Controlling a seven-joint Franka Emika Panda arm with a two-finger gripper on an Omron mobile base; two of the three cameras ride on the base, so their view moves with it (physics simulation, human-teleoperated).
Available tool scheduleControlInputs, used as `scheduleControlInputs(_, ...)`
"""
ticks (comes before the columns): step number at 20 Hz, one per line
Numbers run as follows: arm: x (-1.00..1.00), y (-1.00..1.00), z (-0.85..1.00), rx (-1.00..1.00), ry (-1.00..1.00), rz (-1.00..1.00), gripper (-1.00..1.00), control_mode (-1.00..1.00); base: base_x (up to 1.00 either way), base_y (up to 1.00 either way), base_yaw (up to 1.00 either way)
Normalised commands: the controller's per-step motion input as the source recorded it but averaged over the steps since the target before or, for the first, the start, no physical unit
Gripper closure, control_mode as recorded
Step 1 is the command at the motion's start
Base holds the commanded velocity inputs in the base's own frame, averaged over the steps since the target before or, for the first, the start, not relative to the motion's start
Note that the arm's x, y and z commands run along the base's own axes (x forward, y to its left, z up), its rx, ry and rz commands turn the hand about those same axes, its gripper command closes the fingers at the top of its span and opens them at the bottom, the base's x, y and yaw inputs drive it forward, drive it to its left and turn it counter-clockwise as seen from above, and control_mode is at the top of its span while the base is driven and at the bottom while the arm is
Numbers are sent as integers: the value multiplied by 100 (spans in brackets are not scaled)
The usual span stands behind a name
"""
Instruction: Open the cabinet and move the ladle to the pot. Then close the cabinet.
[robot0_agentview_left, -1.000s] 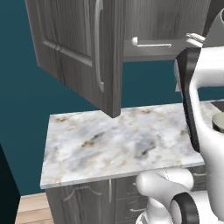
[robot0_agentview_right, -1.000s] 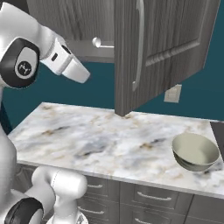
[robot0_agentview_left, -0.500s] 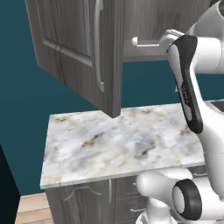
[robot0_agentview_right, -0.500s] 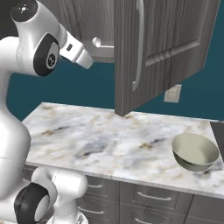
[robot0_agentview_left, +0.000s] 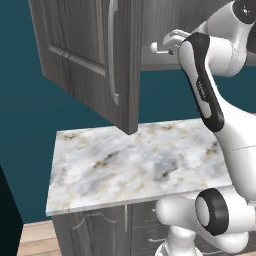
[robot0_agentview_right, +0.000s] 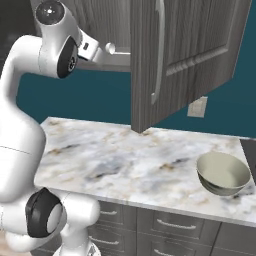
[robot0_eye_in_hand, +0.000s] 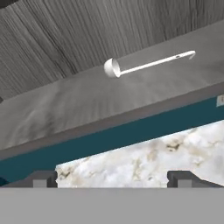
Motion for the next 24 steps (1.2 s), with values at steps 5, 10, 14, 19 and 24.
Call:
scheduleControlInputs(5,66,16,0,-4,-19,13,-100,-100,0,0,0)
scheduleControlInputs(10,59,5,0,-5,-5,3,-100,-100,0,0,0)
scheduleControlInputs(14,56,1,0,-2,0,0,-100,-100,0,0,0)
scheduleControlInputs(19,46,0,0,0,4,0,-100,-100,0,0,0)
scheduleControlInputs(24,38,0,0,0,9,0,-100,-100,0,0,0)
